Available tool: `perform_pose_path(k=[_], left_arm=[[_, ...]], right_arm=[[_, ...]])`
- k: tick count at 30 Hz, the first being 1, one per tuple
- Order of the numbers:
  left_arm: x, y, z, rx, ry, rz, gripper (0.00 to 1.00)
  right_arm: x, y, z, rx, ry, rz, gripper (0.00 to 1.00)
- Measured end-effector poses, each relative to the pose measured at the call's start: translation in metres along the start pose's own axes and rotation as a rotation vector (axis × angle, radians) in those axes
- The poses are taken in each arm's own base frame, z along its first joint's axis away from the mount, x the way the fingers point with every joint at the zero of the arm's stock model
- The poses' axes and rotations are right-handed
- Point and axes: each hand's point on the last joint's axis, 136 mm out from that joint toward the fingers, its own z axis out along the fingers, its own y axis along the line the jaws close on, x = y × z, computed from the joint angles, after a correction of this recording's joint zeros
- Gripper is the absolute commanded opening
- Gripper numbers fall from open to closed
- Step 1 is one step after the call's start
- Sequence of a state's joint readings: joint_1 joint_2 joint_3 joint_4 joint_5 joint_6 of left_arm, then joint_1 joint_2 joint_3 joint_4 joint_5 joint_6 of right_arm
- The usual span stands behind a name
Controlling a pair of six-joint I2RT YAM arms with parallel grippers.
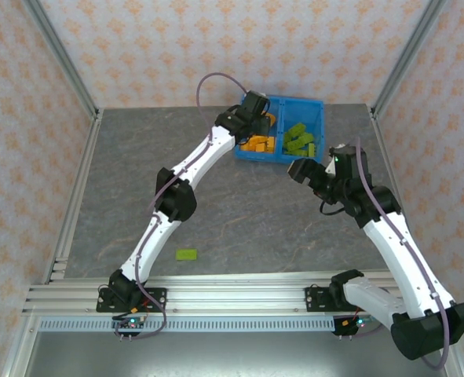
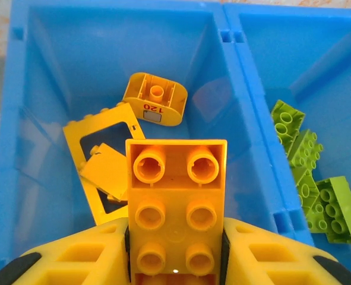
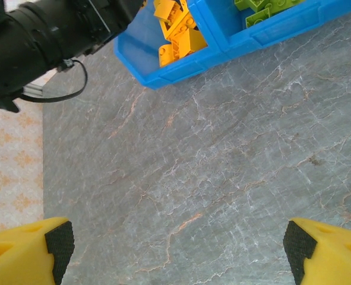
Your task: Sort the legos into containers by color
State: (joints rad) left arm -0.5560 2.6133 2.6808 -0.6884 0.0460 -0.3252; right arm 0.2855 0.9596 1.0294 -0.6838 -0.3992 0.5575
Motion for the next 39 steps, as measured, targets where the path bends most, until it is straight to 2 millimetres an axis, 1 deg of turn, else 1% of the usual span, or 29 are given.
perform_pose_path(k=[4,8,11,13,18,19,21,22,23,25,27,28,29,30,31,32,33,34,36,37,39], left_arm=[[-0.005,-0.004,0.011,0.039,-0.037,-0.045,0.41],[-0.013,-0.010,0.019,0.071,-0.082,-0.082,0.51],[-0.019,-0.014,0.020,0.093,-0.105,-0.108,0.56],[-0.021,-0.016,0.020,0.102,-0.112,-0.122,0.58],[-0.028,-0.020,0.012,0.118,-0.119,-0.139,0.58],[-0.029,-0.020,0.008,0.120,-0.115,-0.138,0.58],[-0.033,-0.022,-0.010,0.121,-0.097,-0.116,0.59],[-0.039,-0.022,-0.023,0.122,-0.094,-0.102,0.59],[-0.045,-0.022,-0.042,0.120,-0.095,-0.083,0.59],[-0.059,-0.021,-0.086,0.118,-0.107,-0.047,0.59],[-0.076,-0.017,-0.154,0.122,-0.153,-0.013,0.61],[-0.080,-0.013,-0.183,0.121,-0.178,-0.003,0.61],[-0.087,-0.006,-0.223,0.124,-0.219,0.006,0.62],[-0.092,0.002,-0.258,0.126,-0.262,0.006,0.63],[-0.094,0.012,-0.287,0.120,-0.300,0.005,0.63],[-0.095,0.027,-0.321,0.106,-0.343,-0.003,0.64],[-0.094,0.043,-0.346,0.088,-0.376,-0.017,0.65],[-0.091,0.060,-0.366,0.065,-0.400,-0.031,0.65],[-0.074,0.100,-0.387,-0.015,-0.401,-0.065,0.66],[-0.064,0.113,-0.391,-0.044,-0.389,-0.077,0.67],[-0.028,0.144,-0.387,-0.118,-0.309,-0.101,0.69]], right_arm=[[0.002,-0.003,-0.003,0.007,-0.008,0.007,0.93],[0.002,-0.004,-0.005,0.007,-0.011,0.011,0.93],[0.003,-0.005,-0.007,0.010,-0.014,0.011,0.93],[0.003,-0.005,-0.009,0.011,-0.015,0.011,0.93],[0.004,-0.006,-0.010,0.014,-0.012,0.011,0.92],[0.004,-0.006,-0.010,0.014,-0.012,0.009,0.91],[0.005,-0.005,-0.009,0.013,-0.007,-0.004,0.91],[0.007,-0.004,-0.008,0.014,0.000,-0.014,0.91],[0.009,-0.003,-0.005,0.015,0.010,-0.030,0.91],[0.015,0.002,0.001,0.017,0.039,-0.071,0.91],[0.027,0.015,0.009,0.008,0.082,-0.149,0.91],[0.034,0.022,0.013,0.002,0.105,-0.189,0.91],[0.044,0.033,0.018,-0.012,0.138,-0.247,0.92],[0.056,0.043,0.023,-0.028,0.169,-0.307,0.92],[0.068,0.054,0.028,-0.046,0.201,-0.368,0.92],[0.082,0.065,0.033,-0.066,0.235,-0.434,0.92],[0.099,0.077,0.038,-0.090,0.276,-0.510,0.92],[0.114,0.086,0.043,-0.109,0.311,-0.571,0.92],[0.150,0.104,0.054,-0.151,0.395,-0.714,0.92],[0.166,0.111,0.060,-0.168,0.430,-0.775,0.92],[0.202,0.121,0.073,-0.191,0.511,-0.901,0.92]])
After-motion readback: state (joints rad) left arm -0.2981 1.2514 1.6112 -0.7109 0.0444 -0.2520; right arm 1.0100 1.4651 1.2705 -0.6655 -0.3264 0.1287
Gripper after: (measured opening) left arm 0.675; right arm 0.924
